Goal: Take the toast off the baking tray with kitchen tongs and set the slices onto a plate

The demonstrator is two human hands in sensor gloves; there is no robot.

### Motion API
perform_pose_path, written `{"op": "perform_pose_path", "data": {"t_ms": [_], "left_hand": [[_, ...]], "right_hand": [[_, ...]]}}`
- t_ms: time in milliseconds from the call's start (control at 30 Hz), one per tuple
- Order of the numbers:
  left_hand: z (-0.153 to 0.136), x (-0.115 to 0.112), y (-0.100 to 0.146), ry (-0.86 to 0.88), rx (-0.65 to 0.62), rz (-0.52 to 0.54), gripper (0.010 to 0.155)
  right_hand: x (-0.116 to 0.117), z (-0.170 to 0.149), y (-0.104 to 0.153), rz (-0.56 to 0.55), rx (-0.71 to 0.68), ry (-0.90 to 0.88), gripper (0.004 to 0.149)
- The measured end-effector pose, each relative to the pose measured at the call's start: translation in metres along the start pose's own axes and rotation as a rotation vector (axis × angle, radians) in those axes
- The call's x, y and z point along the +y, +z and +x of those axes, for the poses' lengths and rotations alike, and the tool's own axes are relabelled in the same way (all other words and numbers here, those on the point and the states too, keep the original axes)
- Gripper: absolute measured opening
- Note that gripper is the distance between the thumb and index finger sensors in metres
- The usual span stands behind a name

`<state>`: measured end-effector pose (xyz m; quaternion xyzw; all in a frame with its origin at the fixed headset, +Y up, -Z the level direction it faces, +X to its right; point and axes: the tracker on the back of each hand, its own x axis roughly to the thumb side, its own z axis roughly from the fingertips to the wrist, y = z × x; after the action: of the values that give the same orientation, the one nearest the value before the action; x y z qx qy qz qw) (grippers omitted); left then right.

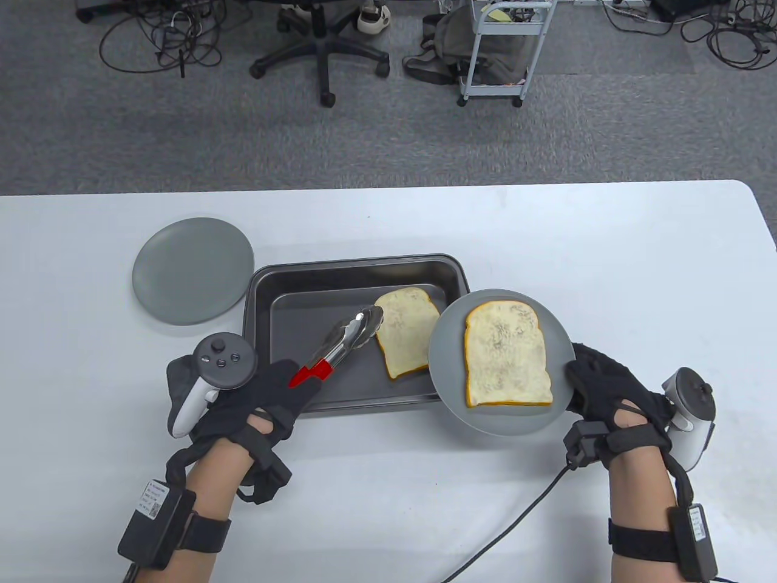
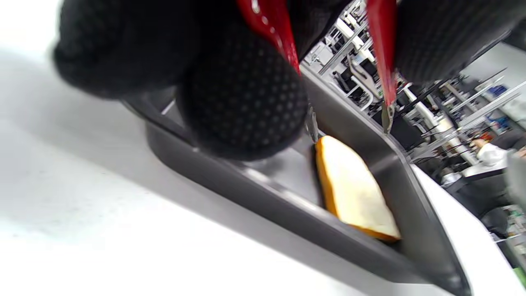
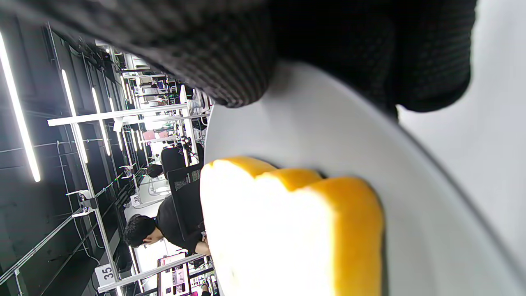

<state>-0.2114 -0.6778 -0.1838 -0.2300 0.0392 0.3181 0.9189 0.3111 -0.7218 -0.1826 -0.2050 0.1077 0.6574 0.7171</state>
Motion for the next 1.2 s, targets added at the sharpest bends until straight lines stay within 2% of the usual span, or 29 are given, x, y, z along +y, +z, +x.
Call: {"op": "perform_pose_path", "data": {"t_ms": [133,533,767,1200], "left_hand": [[0.004,-0.009,-0.009,-0.031,0.025,-0.045,0.083],[0.021,-0.022,-0.027,0.01,0.019,-0.095,0.083],[0.018,-0.023,-0.034,-0.033,0.024,-0.042,0.075],[0.007,-0.013,-0.022,0.081,-0.019,-0.008,0.071]], "right_hand": [[0.0,0.0,0.0,0.002,-0.001,0.004,0.049],[0.001,0.0,0.0,0.005,-0.004,0.004,0.049],[0.001,0.0,0.0,0.0,-0.003,0.006,0.049],[0.002,0.001,-0.001,0.004,-0.002,0.012,0.049]]}}
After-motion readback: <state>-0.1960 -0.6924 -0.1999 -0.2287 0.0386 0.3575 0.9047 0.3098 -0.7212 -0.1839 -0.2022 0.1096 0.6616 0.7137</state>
